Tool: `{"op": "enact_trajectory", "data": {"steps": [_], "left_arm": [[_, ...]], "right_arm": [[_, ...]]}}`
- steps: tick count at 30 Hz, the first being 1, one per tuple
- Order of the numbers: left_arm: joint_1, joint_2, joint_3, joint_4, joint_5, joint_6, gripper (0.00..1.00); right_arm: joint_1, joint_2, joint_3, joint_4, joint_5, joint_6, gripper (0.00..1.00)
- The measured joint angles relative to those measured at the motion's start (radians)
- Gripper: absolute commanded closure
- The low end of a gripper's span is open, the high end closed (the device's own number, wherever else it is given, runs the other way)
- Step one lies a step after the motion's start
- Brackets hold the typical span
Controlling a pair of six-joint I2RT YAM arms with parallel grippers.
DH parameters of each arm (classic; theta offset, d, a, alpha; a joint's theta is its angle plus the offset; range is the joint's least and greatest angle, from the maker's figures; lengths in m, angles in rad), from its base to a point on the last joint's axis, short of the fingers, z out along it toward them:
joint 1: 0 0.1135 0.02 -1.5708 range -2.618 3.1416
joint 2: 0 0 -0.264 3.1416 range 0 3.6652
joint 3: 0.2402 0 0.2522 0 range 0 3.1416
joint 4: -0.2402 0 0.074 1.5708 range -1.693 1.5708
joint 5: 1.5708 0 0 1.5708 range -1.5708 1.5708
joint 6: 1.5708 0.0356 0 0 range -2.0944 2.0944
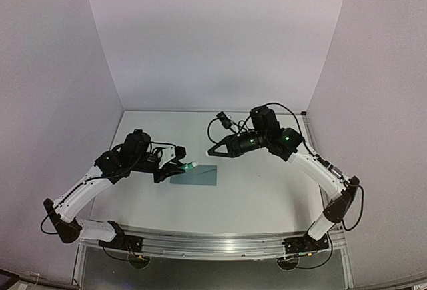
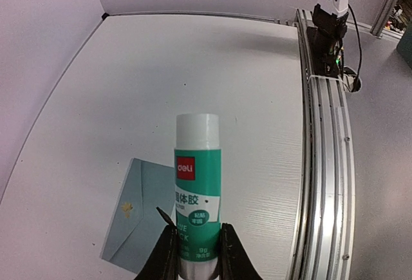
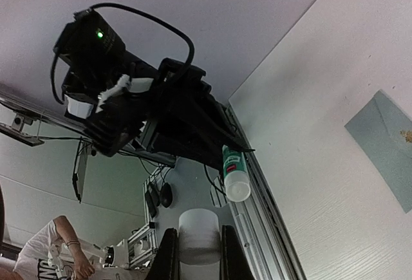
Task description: Place the letter into the envelope and seal it
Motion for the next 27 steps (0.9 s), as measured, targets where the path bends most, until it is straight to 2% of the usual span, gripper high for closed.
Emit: {"op": "enact_trajectory", "data": {"steps": [6,27], "left_arm": [[-0.005,0.02,0.029,-0.037,0.019,0.041,1.0],[-0.011,0.051,0.073,-0.084,0.022,0.077,1.0]], "right_arm": [[0.021,0.066,0.003,-0.009,0.005,0.009,1.0],[0.049,0.067,0.003,-0.016,-0.045,0.004,1.0]]}}
